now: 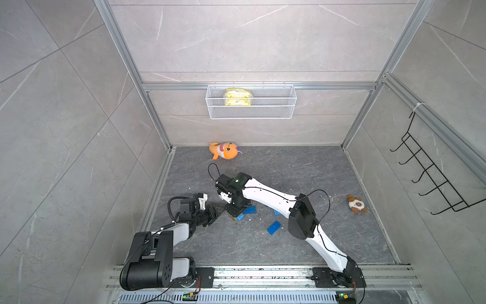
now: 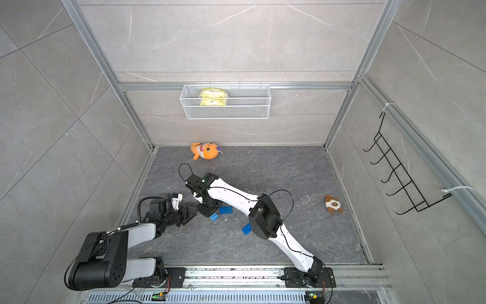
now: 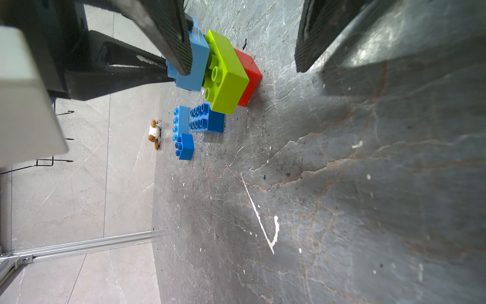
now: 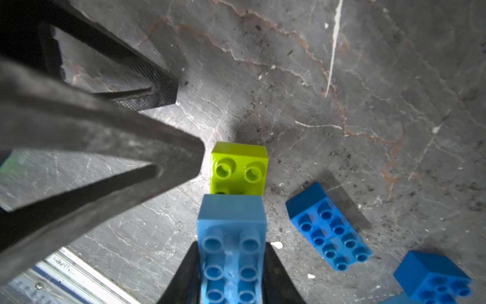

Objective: Assemble a heart with lego
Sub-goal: Assemble the lego brick with the lego brick.

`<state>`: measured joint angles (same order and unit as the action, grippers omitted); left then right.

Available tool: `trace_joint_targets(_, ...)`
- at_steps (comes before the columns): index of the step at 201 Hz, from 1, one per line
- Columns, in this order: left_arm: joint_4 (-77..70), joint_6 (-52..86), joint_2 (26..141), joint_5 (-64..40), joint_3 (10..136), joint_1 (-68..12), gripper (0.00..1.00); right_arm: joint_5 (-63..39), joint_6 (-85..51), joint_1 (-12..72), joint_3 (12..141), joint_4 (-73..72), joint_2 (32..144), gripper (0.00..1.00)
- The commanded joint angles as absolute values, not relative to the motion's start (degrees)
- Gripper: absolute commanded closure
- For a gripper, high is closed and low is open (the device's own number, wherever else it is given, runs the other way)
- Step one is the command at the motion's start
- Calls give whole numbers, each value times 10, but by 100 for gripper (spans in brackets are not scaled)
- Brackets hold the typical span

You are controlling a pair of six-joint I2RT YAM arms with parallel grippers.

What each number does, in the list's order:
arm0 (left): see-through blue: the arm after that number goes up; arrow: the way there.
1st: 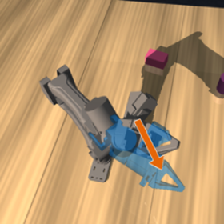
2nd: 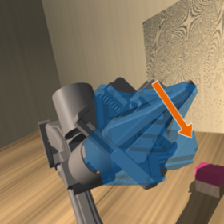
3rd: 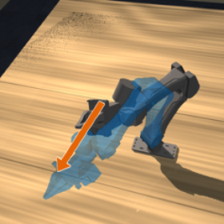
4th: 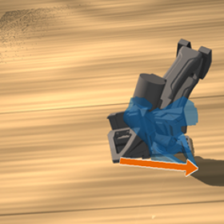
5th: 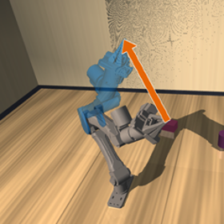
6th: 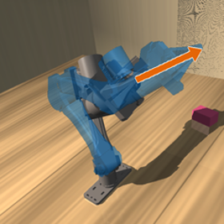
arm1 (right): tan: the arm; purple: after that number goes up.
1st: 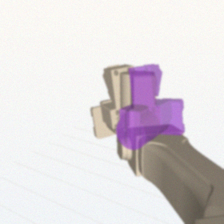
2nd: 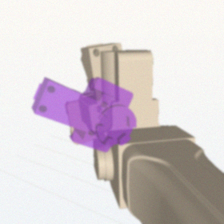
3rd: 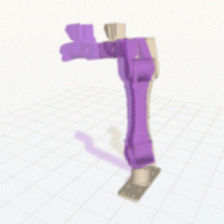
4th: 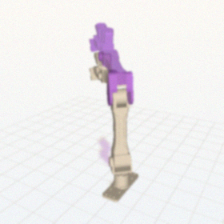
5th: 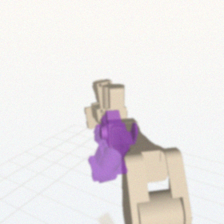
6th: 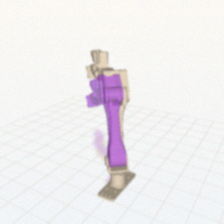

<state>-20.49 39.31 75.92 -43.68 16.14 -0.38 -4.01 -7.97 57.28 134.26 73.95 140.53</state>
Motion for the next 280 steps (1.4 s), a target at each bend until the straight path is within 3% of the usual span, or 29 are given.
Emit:
trace_joint_targets(1,-221,396,746,-447,156,-6,34,-28,-95,577,1371,775,1429,82)
trace_joint_targets(64,-222,395,740,-444,153,-5,34,-22,-109,577,1423,808,1462,82)
trace_joint_targets(138,-221,395,745,-442,156,-5,34,-37,-117,587,1376,799,1466,82)
trace_joint_targets(229,-221,397,746,-441,156,-5,34,-116,-76,574,1374,785,1525,83)
trace_joint_targets(280,-217,398,747,-439,156,-5,34,-41,-88,568,1400,840,1542,83)
